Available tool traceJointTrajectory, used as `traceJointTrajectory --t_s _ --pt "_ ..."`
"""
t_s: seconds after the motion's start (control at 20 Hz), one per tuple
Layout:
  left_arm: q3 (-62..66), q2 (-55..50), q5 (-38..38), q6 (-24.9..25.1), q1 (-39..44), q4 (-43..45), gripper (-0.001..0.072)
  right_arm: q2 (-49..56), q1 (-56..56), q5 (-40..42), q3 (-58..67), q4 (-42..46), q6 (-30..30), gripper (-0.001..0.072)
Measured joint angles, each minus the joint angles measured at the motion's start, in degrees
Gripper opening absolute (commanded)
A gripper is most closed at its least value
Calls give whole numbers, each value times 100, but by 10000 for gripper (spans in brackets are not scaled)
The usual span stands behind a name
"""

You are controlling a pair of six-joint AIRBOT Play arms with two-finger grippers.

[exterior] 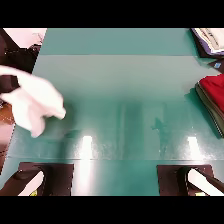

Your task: Fold the shirts.

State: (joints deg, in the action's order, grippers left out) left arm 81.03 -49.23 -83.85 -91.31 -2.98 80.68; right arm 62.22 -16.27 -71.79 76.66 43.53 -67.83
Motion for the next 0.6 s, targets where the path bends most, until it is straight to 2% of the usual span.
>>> traceJointTrajectory --t_s 0.35,0.5,0.6 --pt "2361 -866 140 192 2173 -1029 23 0 4 205 1038 -48 0 15" --pt "2697 -1637 162 688 2850 -1342 24 0 4 192 1261 -50 -2 15" --pt "2800 -2238 142 1207 3126 -1731 25 0 4 111 1333 -50 -7 15"
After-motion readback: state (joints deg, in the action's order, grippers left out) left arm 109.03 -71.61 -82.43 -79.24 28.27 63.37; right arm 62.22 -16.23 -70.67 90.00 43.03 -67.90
